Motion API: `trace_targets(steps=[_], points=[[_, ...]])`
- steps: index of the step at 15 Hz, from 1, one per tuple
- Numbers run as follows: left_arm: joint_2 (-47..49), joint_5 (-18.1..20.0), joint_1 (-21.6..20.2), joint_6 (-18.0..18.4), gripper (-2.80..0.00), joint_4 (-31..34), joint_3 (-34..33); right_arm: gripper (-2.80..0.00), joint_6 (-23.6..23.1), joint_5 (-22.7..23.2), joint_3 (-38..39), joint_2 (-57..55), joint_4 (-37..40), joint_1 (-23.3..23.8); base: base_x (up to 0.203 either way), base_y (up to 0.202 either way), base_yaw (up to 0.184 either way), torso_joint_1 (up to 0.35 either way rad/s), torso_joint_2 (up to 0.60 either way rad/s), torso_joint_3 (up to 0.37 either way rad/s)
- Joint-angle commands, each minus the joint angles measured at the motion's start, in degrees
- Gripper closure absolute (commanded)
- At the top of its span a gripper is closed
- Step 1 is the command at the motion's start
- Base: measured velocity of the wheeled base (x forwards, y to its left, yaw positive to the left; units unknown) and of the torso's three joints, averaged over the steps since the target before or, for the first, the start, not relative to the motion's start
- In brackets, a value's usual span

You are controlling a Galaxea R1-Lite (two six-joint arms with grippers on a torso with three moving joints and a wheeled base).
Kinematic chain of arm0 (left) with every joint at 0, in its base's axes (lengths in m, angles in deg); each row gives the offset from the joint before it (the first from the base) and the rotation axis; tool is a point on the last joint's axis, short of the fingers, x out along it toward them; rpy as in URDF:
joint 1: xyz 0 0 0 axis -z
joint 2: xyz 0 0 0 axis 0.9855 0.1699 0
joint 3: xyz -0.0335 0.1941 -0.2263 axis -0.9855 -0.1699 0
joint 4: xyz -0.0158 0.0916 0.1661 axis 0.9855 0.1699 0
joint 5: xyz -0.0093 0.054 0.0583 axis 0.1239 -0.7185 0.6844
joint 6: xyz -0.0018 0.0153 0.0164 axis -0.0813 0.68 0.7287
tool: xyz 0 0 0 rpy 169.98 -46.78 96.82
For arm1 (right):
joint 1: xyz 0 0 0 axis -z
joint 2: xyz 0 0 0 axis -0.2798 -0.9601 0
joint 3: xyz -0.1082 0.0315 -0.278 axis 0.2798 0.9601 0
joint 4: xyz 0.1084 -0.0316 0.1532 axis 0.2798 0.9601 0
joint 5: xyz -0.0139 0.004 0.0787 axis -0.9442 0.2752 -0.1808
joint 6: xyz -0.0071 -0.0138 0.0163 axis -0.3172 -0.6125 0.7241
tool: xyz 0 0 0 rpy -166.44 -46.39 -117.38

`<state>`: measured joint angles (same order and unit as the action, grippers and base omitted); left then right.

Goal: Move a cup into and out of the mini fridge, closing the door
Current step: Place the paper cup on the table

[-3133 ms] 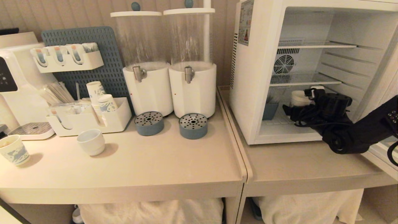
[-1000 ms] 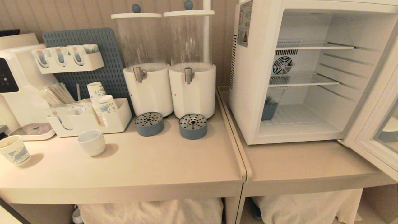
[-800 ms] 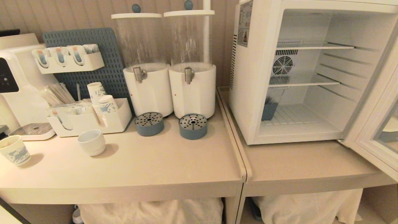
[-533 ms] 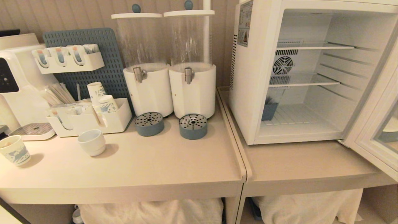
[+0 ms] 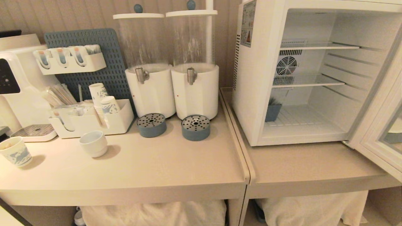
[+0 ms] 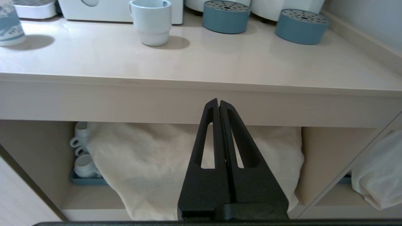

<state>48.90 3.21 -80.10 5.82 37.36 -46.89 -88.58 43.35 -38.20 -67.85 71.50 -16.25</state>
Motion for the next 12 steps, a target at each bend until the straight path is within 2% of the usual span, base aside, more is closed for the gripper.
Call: trace_targets(steps=[1,12], points=[[-0.19,-0.04,0.05,-0.14,0.0,-0.04,-2.29,0.0,-0.04,0.03,-0.02,-0.16,0.0,0.09,0.001,0.115,-0.001,0.002,0.01,0.002],[-0.19,-0.13,0.05,-0.32,0.0,-0.04,-2.29,0.0,-0.04,0.03,-0.02,-0.16,0.0,0.09,0.0,0.189,0.0,0.002,0.0,0.003]])
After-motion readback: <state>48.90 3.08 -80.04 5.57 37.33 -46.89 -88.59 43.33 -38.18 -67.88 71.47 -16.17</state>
